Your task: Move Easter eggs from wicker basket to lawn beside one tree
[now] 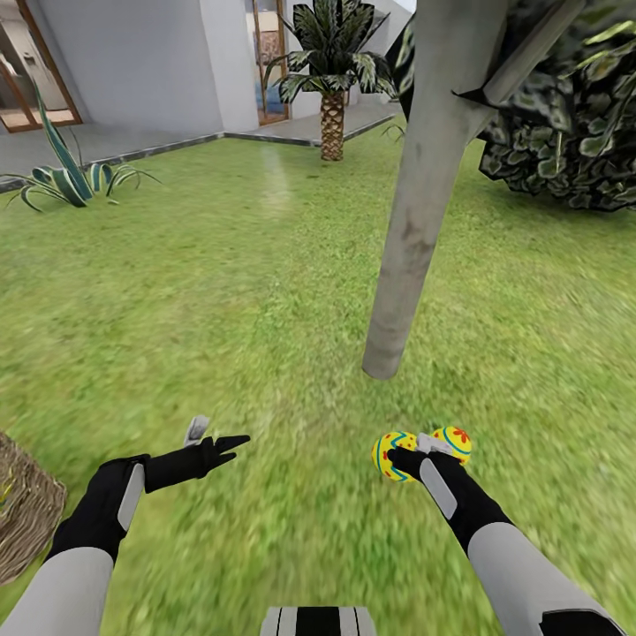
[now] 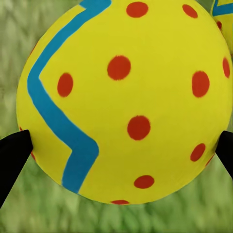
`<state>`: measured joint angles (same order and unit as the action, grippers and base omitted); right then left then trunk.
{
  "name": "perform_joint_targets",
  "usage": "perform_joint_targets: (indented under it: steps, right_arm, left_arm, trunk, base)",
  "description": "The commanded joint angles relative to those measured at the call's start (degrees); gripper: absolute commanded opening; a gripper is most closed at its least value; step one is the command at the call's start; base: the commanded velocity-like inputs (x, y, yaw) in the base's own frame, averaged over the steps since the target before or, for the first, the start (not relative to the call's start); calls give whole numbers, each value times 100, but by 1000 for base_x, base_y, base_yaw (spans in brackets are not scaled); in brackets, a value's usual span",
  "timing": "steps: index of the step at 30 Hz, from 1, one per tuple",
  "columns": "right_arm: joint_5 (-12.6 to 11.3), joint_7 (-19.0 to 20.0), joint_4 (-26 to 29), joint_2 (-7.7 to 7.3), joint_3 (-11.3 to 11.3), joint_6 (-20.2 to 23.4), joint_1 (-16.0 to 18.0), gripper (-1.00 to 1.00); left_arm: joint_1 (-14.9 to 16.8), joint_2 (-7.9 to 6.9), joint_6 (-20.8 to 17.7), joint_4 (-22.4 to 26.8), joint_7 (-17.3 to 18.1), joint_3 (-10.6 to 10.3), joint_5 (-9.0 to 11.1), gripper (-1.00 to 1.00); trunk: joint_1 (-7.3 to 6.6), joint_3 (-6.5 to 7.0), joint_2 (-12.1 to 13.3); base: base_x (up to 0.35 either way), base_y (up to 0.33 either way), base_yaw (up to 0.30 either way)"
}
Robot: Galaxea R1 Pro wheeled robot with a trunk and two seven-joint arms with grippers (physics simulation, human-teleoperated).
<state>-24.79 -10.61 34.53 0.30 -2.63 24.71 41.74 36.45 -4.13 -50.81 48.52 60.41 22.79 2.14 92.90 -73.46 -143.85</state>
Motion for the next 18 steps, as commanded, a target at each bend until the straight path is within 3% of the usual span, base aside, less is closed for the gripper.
perform_joint_targets:
  steps: [1, 10, 18]
  right_arm:
    - [-61, -55, 10, -4, -27, 16, 1, -100]
    - [-61, -51, 10, -4, -61, -1, 1, -100]
    - [-61, -46, 10, -4, -71, -1, 1, -100]
  left_arm:
    - [3, 0, -52, 0, 5, 6, 22, 100]
    - [3, 0, -52, 0, 6, 6, 31, 100]
    - [3, -3, -60, 0, 7, 6, 26, 100]
  trunk:
    - [1, -26, -3]
    - [25, -226, -15]
    - [25, -226, -15]
  base:
    - [1, 0, 0]
    - [0, 0, 0]
    - [61, 10, 0]
